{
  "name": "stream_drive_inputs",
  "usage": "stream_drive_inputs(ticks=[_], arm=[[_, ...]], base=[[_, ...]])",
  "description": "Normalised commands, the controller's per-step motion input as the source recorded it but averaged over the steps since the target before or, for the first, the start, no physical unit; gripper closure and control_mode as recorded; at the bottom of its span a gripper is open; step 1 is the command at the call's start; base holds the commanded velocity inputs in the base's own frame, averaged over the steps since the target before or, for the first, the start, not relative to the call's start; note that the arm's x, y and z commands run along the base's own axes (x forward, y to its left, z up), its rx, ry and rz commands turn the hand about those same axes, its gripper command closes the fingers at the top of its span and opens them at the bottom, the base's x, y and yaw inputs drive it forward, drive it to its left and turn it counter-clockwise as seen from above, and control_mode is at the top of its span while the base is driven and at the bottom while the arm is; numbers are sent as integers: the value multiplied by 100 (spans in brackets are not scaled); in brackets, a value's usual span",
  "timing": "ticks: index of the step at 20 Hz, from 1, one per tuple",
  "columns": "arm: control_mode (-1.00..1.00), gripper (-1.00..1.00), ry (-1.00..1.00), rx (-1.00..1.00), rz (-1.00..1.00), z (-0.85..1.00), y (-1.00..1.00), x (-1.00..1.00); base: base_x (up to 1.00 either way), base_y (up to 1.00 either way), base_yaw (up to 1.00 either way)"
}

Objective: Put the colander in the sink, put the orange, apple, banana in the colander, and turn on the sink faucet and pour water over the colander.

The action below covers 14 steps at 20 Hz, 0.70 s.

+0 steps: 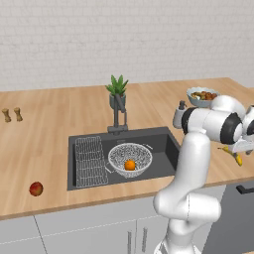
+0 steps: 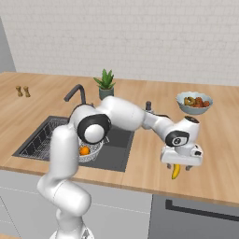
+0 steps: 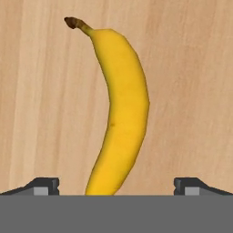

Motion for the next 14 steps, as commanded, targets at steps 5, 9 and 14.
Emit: stream_drive_inputs(ticks=[5,9,14], arm=[[-100,-100,-1,0,0,-18,0,0],[-100,-100,0,0,0,-17,2,0],[-100,-100,0,0,1,-20,10,3]], base=[[0,0,0],[0,0,0],[0,0,0]])
